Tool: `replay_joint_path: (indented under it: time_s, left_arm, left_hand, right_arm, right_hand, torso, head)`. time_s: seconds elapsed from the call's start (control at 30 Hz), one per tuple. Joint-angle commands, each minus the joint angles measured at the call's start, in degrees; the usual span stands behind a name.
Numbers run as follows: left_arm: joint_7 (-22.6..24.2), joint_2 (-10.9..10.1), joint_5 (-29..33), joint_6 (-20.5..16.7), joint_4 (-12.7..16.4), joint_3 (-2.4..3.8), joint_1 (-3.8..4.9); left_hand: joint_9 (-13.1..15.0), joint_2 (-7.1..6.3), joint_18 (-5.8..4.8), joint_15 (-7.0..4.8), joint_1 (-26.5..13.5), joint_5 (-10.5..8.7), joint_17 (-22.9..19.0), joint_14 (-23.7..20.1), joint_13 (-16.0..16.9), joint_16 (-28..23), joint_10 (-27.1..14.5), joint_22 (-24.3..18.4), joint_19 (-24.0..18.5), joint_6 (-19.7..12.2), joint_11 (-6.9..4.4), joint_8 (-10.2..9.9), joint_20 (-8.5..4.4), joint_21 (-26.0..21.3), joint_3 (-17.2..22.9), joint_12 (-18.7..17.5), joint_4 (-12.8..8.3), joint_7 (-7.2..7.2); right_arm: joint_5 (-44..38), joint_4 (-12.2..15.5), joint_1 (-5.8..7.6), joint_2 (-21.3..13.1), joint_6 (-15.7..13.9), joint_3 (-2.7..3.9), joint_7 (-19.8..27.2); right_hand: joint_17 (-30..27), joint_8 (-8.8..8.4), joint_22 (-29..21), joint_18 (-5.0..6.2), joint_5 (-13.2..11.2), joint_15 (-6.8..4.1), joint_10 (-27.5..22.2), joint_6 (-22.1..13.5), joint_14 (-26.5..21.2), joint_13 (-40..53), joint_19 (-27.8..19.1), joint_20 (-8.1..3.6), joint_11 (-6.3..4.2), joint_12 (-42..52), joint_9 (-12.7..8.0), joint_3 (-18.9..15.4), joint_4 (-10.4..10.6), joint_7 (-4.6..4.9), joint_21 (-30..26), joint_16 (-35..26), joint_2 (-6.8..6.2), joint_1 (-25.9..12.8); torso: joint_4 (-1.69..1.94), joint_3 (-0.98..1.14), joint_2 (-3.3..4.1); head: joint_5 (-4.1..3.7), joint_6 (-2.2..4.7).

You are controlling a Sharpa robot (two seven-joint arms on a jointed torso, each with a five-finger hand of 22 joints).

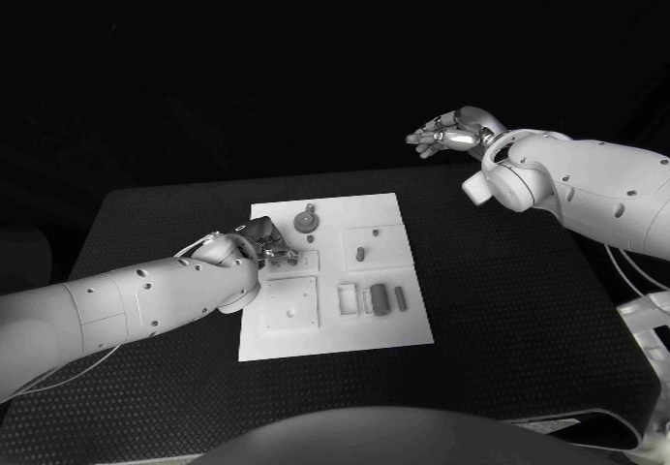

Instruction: Assemble the parts on the task board

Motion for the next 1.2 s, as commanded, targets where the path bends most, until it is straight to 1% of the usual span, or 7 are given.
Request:
replay_joint_path:
  time_s: [0.03, 0.5, 0.63, 0.87, 0.97, 1.1, 1.2]
  left_arm:
    - [-0.69, 0.55, -1.19, 1.23, 0.32, -0.2, -0.32]
    - [-2.58, 1.13, -3.05, 6.17, -0.1, -0.22, -0.32]
    - [-2.64, 1.25, -3.13, 6.74, -0.26, -0.23, -0.32]
    - [-2.82, 1.55, -3.83, 8.6, -0.65, -0.24, -0.32]
    - [-3.0, 1.74, -4.16, 9.46, -1.01, -0.26, -0.32]
    - [-2.93, 1.9, -4.2, 10.08, -1.41, -0.27, -0.32]
    - [-2.81, 1.99, -4.2, 10.29, -1.42, -0.27, -0.33]
  left_hand:
    - [-0.09, 4.22, 0.83, -0.44, 4.29, -0.01, 0.04, 0.14, 0.07, 0.41, 0.56, 1.32, 0.34, 0.48, -0.02, 0.17, 0.07, 0.4, 1.87, 0.39, -2.18, 0.04]
    - [-0.17, 4.5, 0.8, -0.43, 4.34, -0.22, 0.25, 0.16, 0.08, 0.53, 0.51, 1.31, 0.27, 0.44, -0.03, 0.15, 0.12, 0.53, 1.94, 0.42, -2.31, 0.05]
    - [-0.22, 4.71, 0.73, -0.41, 4.09, -0.46, 0.57, 0.23, 0.08, 0.64, 0.49, 1.31, 0.19, 0.46, 0.0, 0.17, 0.21, 0.64, 1.85, 0.46, -2.25, 0.06]
    - [-0.3, 5.04, 0.7, -0.39, 3.7, -0.98, 0.54, 0.15, 0.09, 0.72, 0.46, 1.3, 0.09, 0.53, 0.01, 0.23, 0.29, 0.81, 1.74, 0.53, -2.07, 0.05]
    - [-0.35, 5.57, 0.72, -0.38, 3.21, -1.59, 0.59, 0.11, 0.11, 0.79, 0.44, 1.28, 0.0, 0.57, 0.02, 0.29, 0.32, 0.97, 1.58, 0.6, -1.74, 0.04]
    - [-0.48, 6.47, 0.77, -0.39, 2.39, -3.67, 0.47, -0.03, 0.1, 0.84, 0.32, 1.24, -0.29, 0.55, 0.03, 0.39, 0.38, 1.22, 1.41, 0.67, -1.18, 0.03]
    - [-0.5, 6.83, 0.78, -0.39, 2.1, -3.99, 0.32, -0.11, 0.11, 0.83, 0.3, 1.24, -0.35, 0.55, 0.02, 0.41, 0.4, 1.28, 1.37, 0.69, -0.96, 0.03]
  right_arm:
    - [-0.01, 0.09, -0.01, 0.0, 0.7, 0.03, 0.56]
    - [-0.01, 0.19, -0.01, -0.08, 0.66, 0.03, 0.56]
    - [-0.01, 0.2, 0.0, -0.07, 0.64, 0.03, 0.55]
    - [-0.01, 0.27, 0.0, -0.11, 0.63, 0.03, 0.55]
    - [-0.01, 0.29, 0.0, -0.12, 0.61, 0.03, 0.55]
    - [-0.01, 0.26, 0.0, -0.12, 0.6, 0.03, 0.55]
    - [-0.01, 0.22, 0.0, -0.13, 0.6, 0.03, 0.56]
  right_hand:
    - [0.08, 0.3, 0.09, -0.88, 0.02, 0.01, -0.28, -0.39, -0.32, -0.08, 0.01, -0.01, -0.09, 0.3, -0.05, 0.01, 0.28, 3.3, -0.4, -0.33, 0.02, -0.58]
    - [0.1, 0.31, 0.14, -0.88, 0.02, 0.01, -0.28, -0.39, -0.32, -0.11, 0.02, -0.01, -0.09, 0.32, -0.07, -0.01, 0.28, 3.29, -0.45, -0.35, -0.01, -0.56]
    - [0.11, 0.32, 0.16, -0.88, 0.02, 0.01, -0.28, -0.39, -0.32, -0.11, 0.03, -0.01, -0.09, 0.32, -0.07, -0.01, 0.28, 3.29, -0.47, -0.36, -0.01, -0.55]
    - [0.12, 0.32, 0.19, -0.88, 0.02, 0.01, -0.28, -0.39, -0.32, -0.13, 0.03, -0.01, -0.09, 0.33, -0.08, -0.02, 0.27, 3.29, -0.5, -0.38, -0.02, -0.53]
    - [0.13, 0.33, 0.2, -0.88, 0.02, 0.01, -0.28, -0.39, -0.31, -0.13, 0.04, -0.01, -0.09, 0.33, -0.09, -0.03, 0.27, 3.29, -0.51, -0.38, -0.03, -0.52]
    - [0.13, 0.33, 0.22, -0.88, 0.02, 0.01, -0.28, -0.39, -0.31, -0.14, 0.04, -0.01, -0.09, 0.34, -0.09, -0.03, 0.28, 3.29, -0.53, -0.39, -0.03, -0.52]
    - [0.14, 0.33, 0.23, -0.88, 0.02, 0.01, -0.28, -0.4, -0.31, -0.15, 0.05, -0.01, -0.09, 0.34, -0.1, -0.04, 0.28, 3.3, -0.54, -0.4, -0.03, -0.51]
  torso:
    - [0.01, -0.02, -0.02]
    - [-0.02, 0.0, 0.0]
    - [-0.03, 0.02, 0.01]
    - [0.02, -0.01, -0.02]
    - [0.02, -0.01, 0.0]
    - [-0.02, -0.04, 0.0]
    - [0.0, -0.04, 0.01]
  head:
    - [-0.02, 0.04]
    - [-0.08, -0.08]
    - [0.1, -0.09]
    - [0.04, -0.11]
    - [0.02, -0.13]
    - [-0.06, -0.1]
    - [-0.14, -0.15]
